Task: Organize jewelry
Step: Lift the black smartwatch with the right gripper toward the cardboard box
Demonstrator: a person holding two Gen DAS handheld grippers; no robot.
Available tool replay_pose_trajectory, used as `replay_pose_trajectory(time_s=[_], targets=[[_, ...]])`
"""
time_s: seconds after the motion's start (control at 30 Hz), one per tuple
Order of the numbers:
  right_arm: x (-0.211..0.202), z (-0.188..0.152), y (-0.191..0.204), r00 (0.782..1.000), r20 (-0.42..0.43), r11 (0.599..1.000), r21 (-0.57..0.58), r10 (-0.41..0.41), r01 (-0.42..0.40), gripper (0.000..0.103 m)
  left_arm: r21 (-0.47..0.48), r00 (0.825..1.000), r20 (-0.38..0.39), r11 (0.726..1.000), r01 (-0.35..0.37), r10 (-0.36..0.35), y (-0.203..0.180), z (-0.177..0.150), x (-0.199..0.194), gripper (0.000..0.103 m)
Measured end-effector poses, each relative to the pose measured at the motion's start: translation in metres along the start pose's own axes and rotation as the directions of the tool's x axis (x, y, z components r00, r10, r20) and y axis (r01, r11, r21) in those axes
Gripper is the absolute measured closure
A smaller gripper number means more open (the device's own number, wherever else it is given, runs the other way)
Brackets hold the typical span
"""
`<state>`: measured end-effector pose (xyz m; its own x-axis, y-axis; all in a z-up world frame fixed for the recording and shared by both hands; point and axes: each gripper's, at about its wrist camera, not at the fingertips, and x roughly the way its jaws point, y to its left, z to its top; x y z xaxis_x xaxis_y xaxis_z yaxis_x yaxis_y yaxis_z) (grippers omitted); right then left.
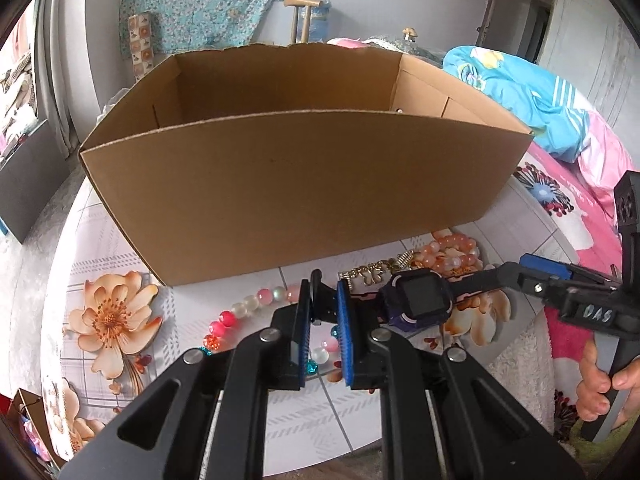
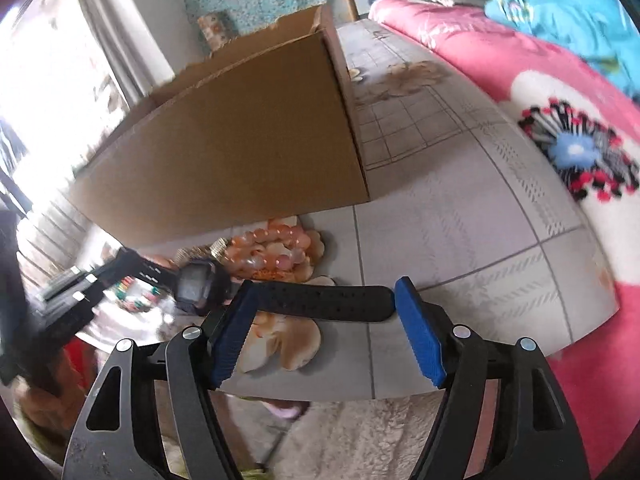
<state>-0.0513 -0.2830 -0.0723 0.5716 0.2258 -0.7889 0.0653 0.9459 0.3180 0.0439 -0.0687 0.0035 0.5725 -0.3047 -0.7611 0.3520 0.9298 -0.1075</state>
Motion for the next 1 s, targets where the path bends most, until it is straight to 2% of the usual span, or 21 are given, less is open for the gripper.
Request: replay_pose_trajectory(time_s=[0.03, 0.1, 0.17, 0.27, 0.33, 0.5, 0.57, 0.63, 0.87, 1.0], targets=[[-0.009, 0.001, -0.019, 0.999, 0.024, 0.999, 0.021, 0.038, -0.039, 0.035, -0.002, 1.0, 0.0, 1.0, 0.002, -0.002, 0.0, 0.0, 0.0, 0.091], [-0.006, 0.002, -0.022, 0.995, 0.025, 0.992, 0.076, 0.098, -0.099, 0.037, -0.002, 1.0, -0.001, 1.0, 0.004, -0.004, 0.002, 0.0, 0.001, 0.091], [-0.003, 0.002, -0.026, 0.983, 0.023, 0.975, 0.131, 0.18, -0.181, 0.045, -0.001, 1.0, -0.004, 1.0, 0.009, -0.009, 0.003, 0.0, 0.002, 0.091], [-0.012, 0.004, -0.045, 0.967, 0.058, 0.954, 0.156, 0.249, -0.255, 0.046, 0.01, 1.0, -0.008, 1.0, 0.002, -0.002, 0.0, -0.001, 0.003, 0.091], [-0.011, 0.005, -0.043, 0.965, 0.07, 0.953, 0.155, 0.252, -0.26, 0.049, 0.011, 1.0, -0.01, 1.0, 0.0, 0.0, 0.0, -0.001, 0.003, 0.091], [-0.011, 0.006, -0.046, 0.97, 0.077, 0.961, 0.145, 0.228, -0.238, 0.067, 0.004, 1.0, -0.014, 1.0, -0.002, 0.002, 0.001, -0.002, 0.005, 0.091], [-0.012, 0.003, -0.037, 0.974, 0.073, 0.966, 0.129, 0.216, -0.224, 0.082, -0.002, 1.0, -0.007, 1.0, 0.008, -0.008, 0.001, -0.002, 0.004, 0.091], [-0.029, -0.005, -0.042, 0.972, 0.089, 0.968, 0.109, 0.217, -0.226, 0.086, 0.002, 1.0, 0.005, 1.0, 0.026, -0.026, -0.001, -0.002, 0.0, 0.091], [-0.061, 0.007, -0.014, 0.973, 0.139, 0.983, 0.008, 0.182, -0.185, 0.089, 0.032, 0.993, 0.083, 0.996, 0.078, -0.08, -0.007, 0.007, -0.039, 0.092], [-0.096, 0.038, 0.011, 0.958, 0.195, 0.976, -0.101, 0.21, -0.194, 0.089, 0.053, 0.978, 0.164, 0.992, 0.119, -0.126, 0.001, 0.035, -0.078, 0.092]])
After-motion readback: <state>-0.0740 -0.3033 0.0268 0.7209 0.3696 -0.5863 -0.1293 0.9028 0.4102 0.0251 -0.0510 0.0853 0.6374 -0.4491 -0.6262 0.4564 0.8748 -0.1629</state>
